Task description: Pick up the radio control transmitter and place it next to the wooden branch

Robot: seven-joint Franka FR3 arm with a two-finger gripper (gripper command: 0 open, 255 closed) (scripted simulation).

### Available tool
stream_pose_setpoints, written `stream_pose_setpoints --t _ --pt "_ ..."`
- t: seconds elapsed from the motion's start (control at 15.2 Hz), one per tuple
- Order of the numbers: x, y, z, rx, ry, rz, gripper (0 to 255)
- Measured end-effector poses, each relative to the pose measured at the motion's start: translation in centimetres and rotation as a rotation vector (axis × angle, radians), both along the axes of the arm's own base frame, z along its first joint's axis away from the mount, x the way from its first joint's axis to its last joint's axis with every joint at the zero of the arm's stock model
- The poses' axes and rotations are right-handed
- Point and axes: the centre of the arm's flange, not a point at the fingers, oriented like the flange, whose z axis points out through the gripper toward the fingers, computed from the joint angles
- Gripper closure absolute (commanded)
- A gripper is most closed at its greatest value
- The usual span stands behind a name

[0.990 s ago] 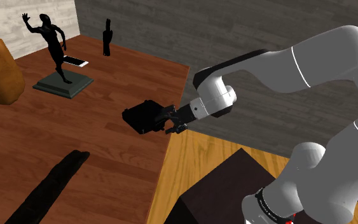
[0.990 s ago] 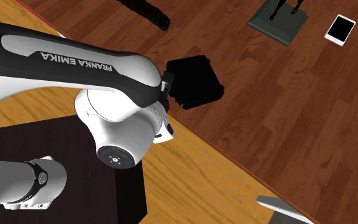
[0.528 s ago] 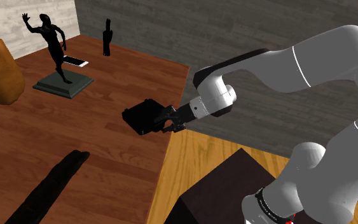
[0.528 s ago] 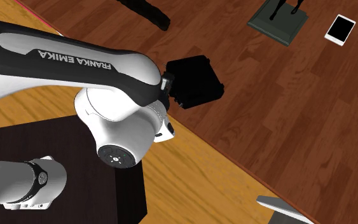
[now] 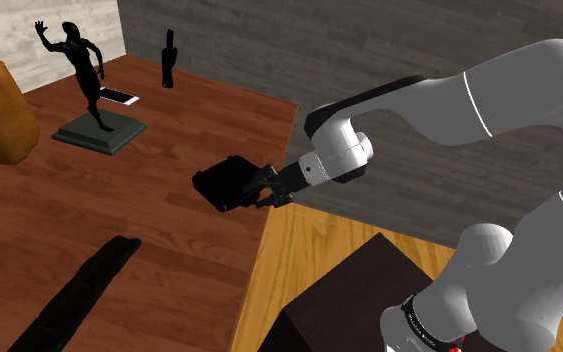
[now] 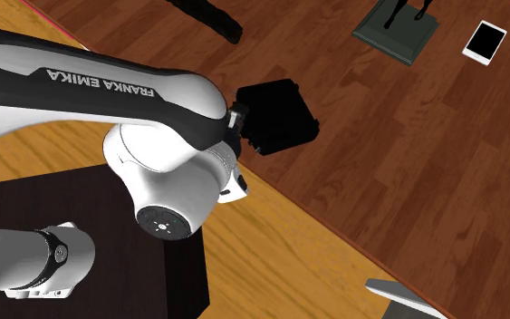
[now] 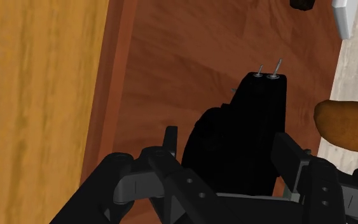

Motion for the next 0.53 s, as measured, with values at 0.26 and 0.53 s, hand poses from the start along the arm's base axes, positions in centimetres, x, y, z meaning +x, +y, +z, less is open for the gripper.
stream_pose_setpoints --t 0.26,0.53 --pt "0.1 0.0 1.9 -0.002 0.002 -0.001 255" --pt "-0.1 0.1 3.8 -0.002 0.003 -0.001 255"
